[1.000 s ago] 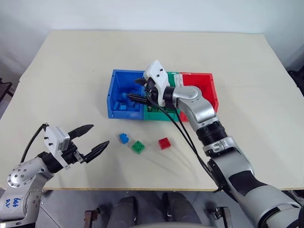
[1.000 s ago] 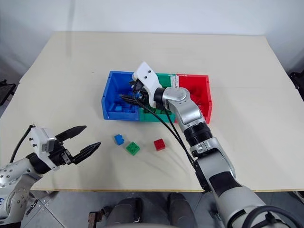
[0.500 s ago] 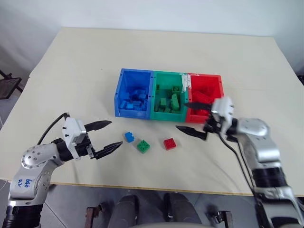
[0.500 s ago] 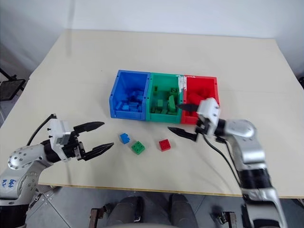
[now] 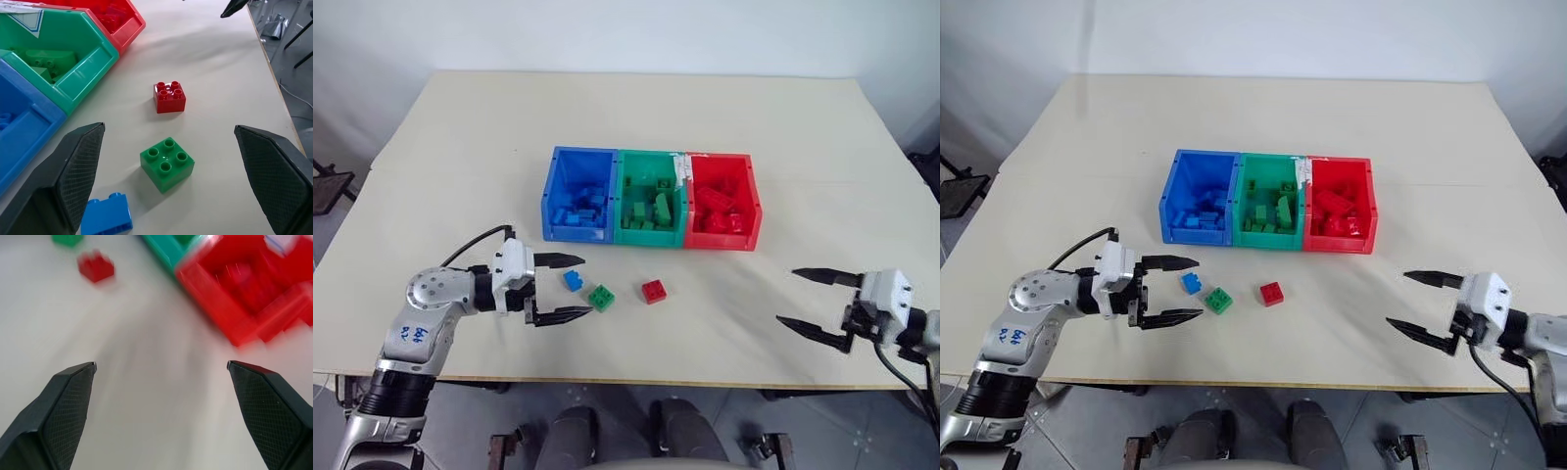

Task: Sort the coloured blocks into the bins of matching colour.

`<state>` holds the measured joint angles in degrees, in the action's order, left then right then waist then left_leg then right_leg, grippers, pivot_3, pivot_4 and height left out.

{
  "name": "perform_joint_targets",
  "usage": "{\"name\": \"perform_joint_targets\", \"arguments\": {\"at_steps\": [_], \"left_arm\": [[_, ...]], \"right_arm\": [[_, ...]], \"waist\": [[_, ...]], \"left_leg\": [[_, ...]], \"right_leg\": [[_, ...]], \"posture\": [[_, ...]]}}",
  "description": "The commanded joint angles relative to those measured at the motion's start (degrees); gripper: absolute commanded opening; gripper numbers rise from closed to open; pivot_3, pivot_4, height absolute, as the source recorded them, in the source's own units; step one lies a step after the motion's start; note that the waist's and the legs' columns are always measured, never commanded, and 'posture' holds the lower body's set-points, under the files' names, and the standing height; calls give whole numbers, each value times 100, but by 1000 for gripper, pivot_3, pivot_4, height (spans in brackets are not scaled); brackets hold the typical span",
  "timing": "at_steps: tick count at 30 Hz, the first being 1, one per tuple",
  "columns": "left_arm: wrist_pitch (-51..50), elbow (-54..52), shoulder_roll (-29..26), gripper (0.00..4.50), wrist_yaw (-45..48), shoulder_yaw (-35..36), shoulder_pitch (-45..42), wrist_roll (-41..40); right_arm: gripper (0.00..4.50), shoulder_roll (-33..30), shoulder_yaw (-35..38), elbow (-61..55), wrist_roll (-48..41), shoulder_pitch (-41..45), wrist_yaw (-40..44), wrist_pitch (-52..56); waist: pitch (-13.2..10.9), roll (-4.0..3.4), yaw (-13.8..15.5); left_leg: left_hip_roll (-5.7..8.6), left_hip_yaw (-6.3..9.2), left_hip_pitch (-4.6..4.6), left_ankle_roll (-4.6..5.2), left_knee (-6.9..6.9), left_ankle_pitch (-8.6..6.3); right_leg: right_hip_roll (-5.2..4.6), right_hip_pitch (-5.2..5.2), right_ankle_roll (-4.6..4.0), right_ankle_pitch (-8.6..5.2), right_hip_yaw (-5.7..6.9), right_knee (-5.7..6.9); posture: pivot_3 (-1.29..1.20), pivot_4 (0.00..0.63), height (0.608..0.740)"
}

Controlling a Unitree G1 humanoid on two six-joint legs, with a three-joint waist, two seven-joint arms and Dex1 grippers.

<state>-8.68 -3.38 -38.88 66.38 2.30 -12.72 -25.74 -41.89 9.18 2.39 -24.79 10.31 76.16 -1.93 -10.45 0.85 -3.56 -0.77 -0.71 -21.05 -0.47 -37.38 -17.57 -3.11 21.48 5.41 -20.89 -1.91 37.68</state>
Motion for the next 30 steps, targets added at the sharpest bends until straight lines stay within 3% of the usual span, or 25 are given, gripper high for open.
{"name": "perform_joint_targets", "arguments": {"at_steps": [1,6,11,14,21,26,30], "left_arm": [[228,31,-185,4500,191,308,311,-69],[414,-8,-252,4500,84,559,687,-19],[375,-415,-188,4500,-212,780,1143,-70],[350,-651,-150,4500,-376,875,1422,-86],[226,-953,-82,4500,-623,868,1583,-130],[31,-1000,16,4500,-723,779,1258,-240],[-298,-1117,182,4500,-908,653,855,-403]], "right_arm": [[4481,140,-846,-211,28,653,293,560],[4481,727,-1953,714,636,1803,602,573],[4481,1065,-2446,1673,1150,2334,743,165],[3925,1222,-2498,2063,1272,2464,746,-89],[1511,1373,-2326,2114,1233,2453,637,-178],[1453,1253,-1711,1367,643,2273,235,566],[1453,1116,-964,793,220,2410,-561,1343]], "waist": [[-1,-1,20],[-2,-3,107],[-2,-3,198],[-2,-3,187],[-2,-3,177],[-3,-4,197],[-3,-4,192]], "left_leg": [[0,6,0,-2,0,1],[3,28,-14,-6,14,2],[12,32,-28,5,16,-10],[15,32,-30,-4,16,-16],[14,32,-32,-10,18,-20],[14,36,-33,5,16,-28],[13,41,-35,3,13,-27]], "right_leg": [[0,3,0,0,5,8],[-9,15,-1,0,30,4],[-24,19,0,1,44,-15],[-28,19,0,1,52,-21],[-29,19,0,1,68,-27],[-30,16,0,0,75,-27],[-31,14,1,1,83,-27]], "posture": [[0,150,740],[0,150,740],[0,150,740],[0,150,740],[0,150,740],[0,150,740],[0,150,740]]}}
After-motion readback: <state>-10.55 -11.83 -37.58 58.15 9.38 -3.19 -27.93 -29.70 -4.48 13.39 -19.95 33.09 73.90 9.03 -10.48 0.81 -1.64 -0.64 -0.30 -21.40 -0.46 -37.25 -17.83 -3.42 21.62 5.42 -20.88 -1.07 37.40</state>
